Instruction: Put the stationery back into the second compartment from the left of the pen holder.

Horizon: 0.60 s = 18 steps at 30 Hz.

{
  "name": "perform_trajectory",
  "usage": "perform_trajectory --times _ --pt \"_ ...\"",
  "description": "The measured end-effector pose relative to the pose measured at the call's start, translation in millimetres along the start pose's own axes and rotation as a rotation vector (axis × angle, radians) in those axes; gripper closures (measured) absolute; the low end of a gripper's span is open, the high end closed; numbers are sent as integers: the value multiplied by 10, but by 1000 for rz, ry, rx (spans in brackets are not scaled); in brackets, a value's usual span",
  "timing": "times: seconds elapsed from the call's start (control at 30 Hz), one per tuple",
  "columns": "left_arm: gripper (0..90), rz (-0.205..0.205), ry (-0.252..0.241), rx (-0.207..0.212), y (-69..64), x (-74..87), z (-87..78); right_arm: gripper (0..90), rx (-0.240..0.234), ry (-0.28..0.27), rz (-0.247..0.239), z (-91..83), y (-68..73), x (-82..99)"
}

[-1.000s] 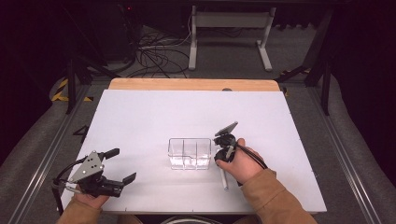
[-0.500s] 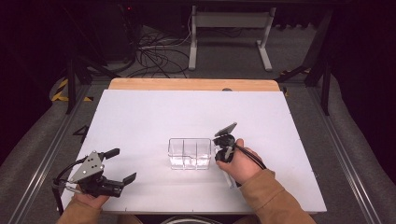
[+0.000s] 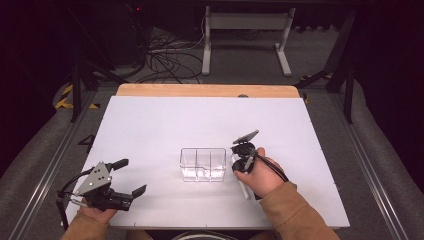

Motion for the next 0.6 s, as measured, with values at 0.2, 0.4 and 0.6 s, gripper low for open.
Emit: perform_trajectory --times 0.2,0.4,0.6 --pt "16 2 -2 -1 0 -4 0 791 -13 -102 4 -190 -51 -2" --pt "16 2 -4 -3 -3 -6 -3 791 -21 -179 -8 -348 -75 3" --pt "16 3 -6 -3 -5 -7 -5 791 -20 -228 -18 -427 -87 2"
Point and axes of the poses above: each handheld gripper's, and its own axes: z roughly forward along the jaws, x roughly out of its underside, y roughly to its left, the point moved 4 cm from there along z, roughly forward along the jaws, and after that the axes turned 14 degrees about -z, right-handed, at the moved point
